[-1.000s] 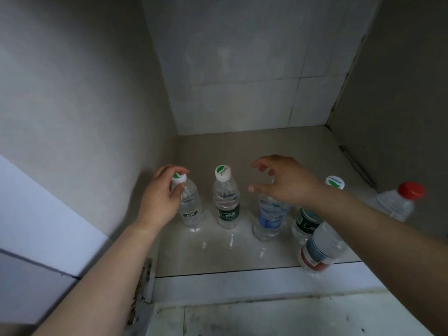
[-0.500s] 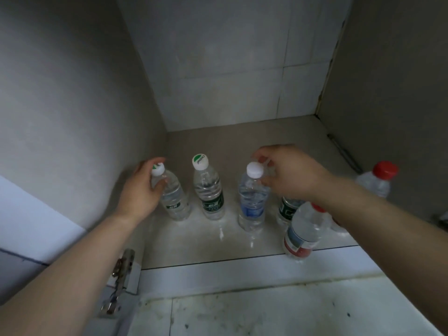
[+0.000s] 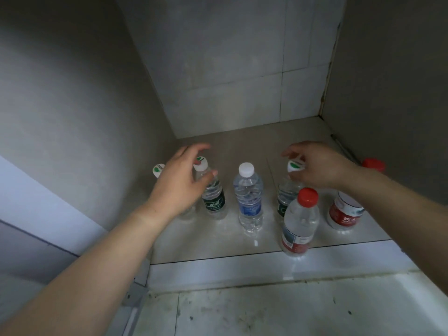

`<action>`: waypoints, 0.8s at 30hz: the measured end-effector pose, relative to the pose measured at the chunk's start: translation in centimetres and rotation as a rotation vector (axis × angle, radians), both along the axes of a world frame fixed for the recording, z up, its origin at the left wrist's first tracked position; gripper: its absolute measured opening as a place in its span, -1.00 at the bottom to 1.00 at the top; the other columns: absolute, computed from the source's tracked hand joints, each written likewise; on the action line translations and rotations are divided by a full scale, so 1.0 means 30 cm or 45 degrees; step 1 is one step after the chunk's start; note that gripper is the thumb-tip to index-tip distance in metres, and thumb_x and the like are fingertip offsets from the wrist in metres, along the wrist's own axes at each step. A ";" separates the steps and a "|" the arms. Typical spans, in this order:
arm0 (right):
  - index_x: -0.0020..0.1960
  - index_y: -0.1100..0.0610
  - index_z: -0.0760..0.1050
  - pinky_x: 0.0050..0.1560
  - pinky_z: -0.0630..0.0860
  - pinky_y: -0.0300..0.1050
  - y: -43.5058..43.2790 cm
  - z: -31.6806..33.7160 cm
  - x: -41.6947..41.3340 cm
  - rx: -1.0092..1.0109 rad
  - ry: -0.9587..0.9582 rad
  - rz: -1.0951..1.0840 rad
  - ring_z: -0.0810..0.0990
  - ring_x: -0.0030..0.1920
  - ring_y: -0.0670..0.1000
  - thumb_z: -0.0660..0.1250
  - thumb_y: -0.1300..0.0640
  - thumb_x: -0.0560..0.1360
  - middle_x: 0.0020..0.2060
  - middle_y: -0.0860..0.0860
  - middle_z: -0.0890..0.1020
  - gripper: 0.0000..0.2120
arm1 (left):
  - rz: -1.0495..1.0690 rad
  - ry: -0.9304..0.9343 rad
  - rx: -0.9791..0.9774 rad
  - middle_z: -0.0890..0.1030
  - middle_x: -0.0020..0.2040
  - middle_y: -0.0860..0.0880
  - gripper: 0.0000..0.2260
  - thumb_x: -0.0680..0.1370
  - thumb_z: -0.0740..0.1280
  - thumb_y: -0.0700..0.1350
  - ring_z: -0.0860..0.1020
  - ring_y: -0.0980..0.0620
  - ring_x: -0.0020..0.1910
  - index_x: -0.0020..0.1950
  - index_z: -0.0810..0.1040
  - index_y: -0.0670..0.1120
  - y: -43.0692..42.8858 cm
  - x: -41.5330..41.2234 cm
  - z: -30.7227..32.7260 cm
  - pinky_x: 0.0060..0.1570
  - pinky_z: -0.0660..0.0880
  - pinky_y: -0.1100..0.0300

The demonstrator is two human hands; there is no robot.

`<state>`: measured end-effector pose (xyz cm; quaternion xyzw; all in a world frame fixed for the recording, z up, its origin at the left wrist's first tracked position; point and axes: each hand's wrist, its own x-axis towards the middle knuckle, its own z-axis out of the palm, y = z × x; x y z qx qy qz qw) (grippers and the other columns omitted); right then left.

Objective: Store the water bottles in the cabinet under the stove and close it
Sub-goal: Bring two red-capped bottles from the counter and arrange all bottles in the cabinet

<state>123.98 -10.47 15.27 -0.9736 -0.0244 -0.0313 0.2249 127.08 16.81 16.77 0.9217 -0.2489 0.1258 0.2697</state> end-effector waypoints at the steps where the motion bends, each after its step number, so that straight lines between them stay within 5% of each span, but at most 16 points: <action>1: 0.23 0.11 0.49 -0.12 0.26 -0.40 -0.010 0.002 0.001 0.009 0.017 -0.020 0.53 0.02 0.01 0.47 0.17 0.35 0.12 0.09 0.58 -0.54 | -0.024 0.015 0.013 0.47 0.13 0.01 -0.58 0.45 0.41 -0.05 0.47 0.10 0.01 0.29 0.43 -0.04 -0.035 -0.002 -0.014 -0.06 0.35 0.26; 6: 0.09 0.12 0.57 -0.22 0.35 -0.42 -0.032 0.005 -0.006 0.106 0.015 -0.047 0.51 -0.12 -0.08 0.53 0.16 0.30 0.01 0.04 0.63 -0.63 | -0.078 0.254 0.011 0.50 0.23 -0.06 -0.54 0.45 0.42 -0.04 0.51 -0.04 0.14 0.31 0.40 -0.02 -0.190 0.017 -0.137 0.00 0.36 0.25; 8: 0.07 0.11 0.58 -0.28 0.33 -0.55 -0.036 -0.002 -0.003 0.138 0.025 -0.031 0.52 -0.12 -0.09 0.53 0.19 0.29 -0.01 0.03 0.63 -0.64 | -0.077 0.297 -0.077 0.52 0.19 -0.08 -0.55 0.44 0.43 -0.11 0.51 -0.07 0.13 0.29 0.40 -0.03 -0.224 0.019 -0.182 0.03 0.39 0.21; 12: 0.08 0.10 0.59 -0.21 0.38 -0.41 -0.037 0.001 0.007 0.191 0.078 -0.049 0.55 -0.13 -0.09 0.53 0.21 0.29 -0.08 -0.01 0.60 -0.63 | -0.037 0.280 -0.292 0.57 0.11 -0.08 -0.63 0.43 0.43 -0.14 0.52 -0.05 0.06 0.21 0.46 -0.06 -0.235 0.022 -0.211 0.05 0.44 0.15; 16: 0.10 0.11 0.59 -0.24 0.39 -0.52 -0.003 0.012 0.022 0.250 0.056 -0.052 0.54 -0.17 -0.13 0.52 0.25 0.30 -0.10 -0.04 0.59 -0.62 | 0.044 0.386 -0.522 0.58 0.09 -0.09 -0.71 0.42 0.45 -0.18 0.54 -0.06 0.04 0.12 0.53 -0.10 -0.199 0.006 -0.216 0.09 0.49 0.05; 20: 0.13 0.14 0.58 0.02 0.45 -0.26 0.050 0.042 0.069 0.277 -0.032 -0.037 0.57 -0.07 -0.08 0.50 0.21 0.32 0.01 0.04 0.64 -0.62 | 0.153 0.387 -0.601 0.61 0.04 -0.04 -0.75 0.43 0.44 -0.18 0.57 -0.02 0.00 0.08 0.55 -0.03 -0.111 -0.010 -0.200 0.03 0.51 0.10; 24: 0.17 0.13 0.56 0.08 0.44 -0.23 0.124 0.056 0.109 0.260 -0.030 -0.008 0.58 0.01 -0.04 0.50 0.18 0.33 0.06 0.04 0.63 -0.59 | 0.168 0.393 -0.584 0.61 0.00 -0.03 -0.76 0.43 0.44 -0.20 0.57 0.03 -0.07 0.06 0.54 -0.02 -0.008 -0.016 -0.156 -0.05 0.45 0.30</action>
